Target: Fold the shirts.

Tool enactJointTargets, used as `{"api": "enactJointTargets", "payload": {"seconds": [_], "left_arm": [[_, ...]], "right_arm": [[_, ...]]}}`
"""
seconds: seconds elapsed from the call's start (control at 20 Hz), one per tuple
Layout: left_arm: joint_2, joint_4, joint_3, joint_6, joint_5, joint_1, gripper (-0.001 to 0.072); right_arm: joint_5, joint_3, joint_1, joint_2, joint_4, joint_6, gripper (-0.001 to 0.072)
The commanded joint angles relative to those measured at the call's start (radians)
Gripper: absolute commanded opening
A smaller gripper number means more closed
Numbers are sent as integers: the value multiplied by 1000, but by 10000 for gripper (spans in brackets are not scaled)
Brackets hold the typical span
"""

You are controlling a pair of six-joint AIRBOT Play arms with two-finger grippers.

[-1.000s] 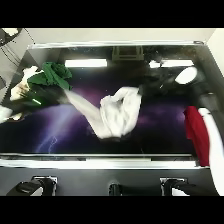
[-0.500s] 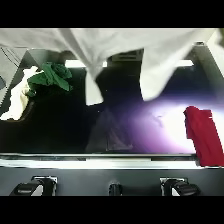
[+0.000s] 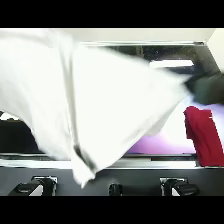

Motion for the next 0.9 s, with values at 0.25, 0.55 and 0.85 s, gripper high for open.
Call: {"api": "enactJointTargets", "payload": {"seconds": [0.25,0.55,0.85], "left_arm": [[-498,-27,-161,0,-66,-106,28],[-739,-161,-161,0,-333,-222,261],[-683,0,-180,55,-768,-119,720]], "right_arm": [[-525,-492,-1,-245,8,69,52],[-697,-492,-1,-558,176,128,53],[-394,-306,-185,-479,82,9,694]]}}
